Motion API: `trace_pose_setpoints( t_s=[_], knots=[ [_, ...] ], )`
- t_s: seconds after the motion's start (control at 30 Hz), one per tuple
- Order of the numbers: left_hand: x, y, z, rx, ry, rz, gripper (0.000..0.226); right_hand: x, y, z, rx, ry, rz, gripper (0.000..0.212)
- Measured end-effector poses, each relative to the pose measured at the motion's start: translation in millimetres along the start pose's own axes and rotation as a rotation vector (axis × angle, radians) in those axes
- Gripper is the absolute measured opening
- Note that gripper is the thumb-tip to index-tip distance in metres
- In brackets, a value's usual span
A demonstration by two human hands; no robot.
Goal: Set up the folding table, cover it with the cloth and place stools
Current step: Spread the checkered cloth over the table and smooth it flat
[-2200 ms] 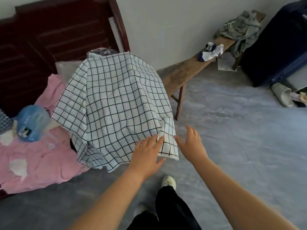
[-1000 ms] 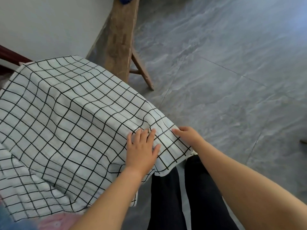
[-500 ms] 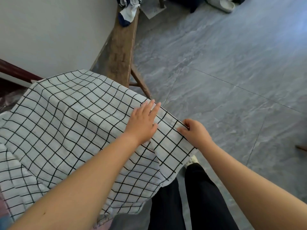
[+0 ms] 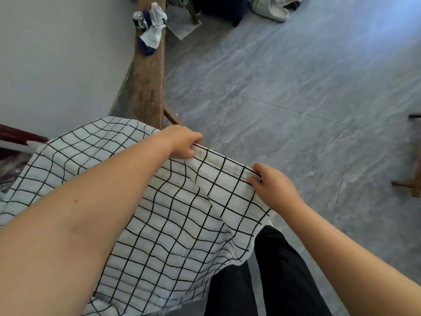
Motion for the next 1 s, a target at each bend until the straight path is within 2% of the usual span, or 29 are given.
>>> trace_pose_setpoints(
  t_s=[0.13, 0.2, 0.33, 0.43, 0.5, 0.63, 0.83, 0.9, 1.0],
  knots=[
    [11.6, 19.6, 2.1, 0.119, -0.027, -0.002, 0.01, -1.0, 6.9, 11.7, 0.021, 0.007, 0.01, 0.02],
    [16.0, 31.0, 5.6, 0.146, -0.034, 0.016, 0.011, -1.6, 11.3, 19.2, 0.02, -0.003, 0.016, 0.02],
    [12.0, 50.3, 30.6, 0.051, 0.069, 0.037, 0.015, -3.3, 24.2, 39.9, -0.031, 0.002, 0.016, 0.02],
    [-4.5, 63.5, 55.6, 0.008, 0.078, 0.018, 0.032, -6.7, 42.0, 60.3, -0.089, -0.015, -0.01, 0.016],
    [-18.5, 73.4, 70.5, -0.006, 0.06, -0.005, 0.022, -10.5, 56.9, 73.9, -0.107, -0.013, -0.02, 0.015],
    [-54.9, 94.5, 103.0, -0.059, 0.018, -0.061, 0.018, -23.9, 93.7, 101.1, -0.16, -0.016, -0.045, 0.012],
    [-137.2, 126.9, 143.8, -0.137, -0.051, -0.134, 0.019, -55.1, 163.7, 152.2, -0.242, -0.033, -0.049, 0.023],
    [-169.5, 135.3, 152.2, -0.145, -0.04, -0.149, 0.032, -72.7, 190.8, 167.7, -0.272, -0.051, -0.056, 0.024],
    [-226.0, 147.7, 162.3, -0.16, -0.04, -0.162, 0.036, -103.0, 237.1, 189.9, -0.314, -0.045, -0.067, 0.025]
  ],
)
Point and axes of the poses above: each hand's wrist, its own y-axis away from the middle knuckle, its own z-axis out of the back of the hand, x = y × z, the point moved 3 cm from there along -y, towards the middle knuckle, and after that the axes turned 11 degrees about z, right-handed, at the moved point
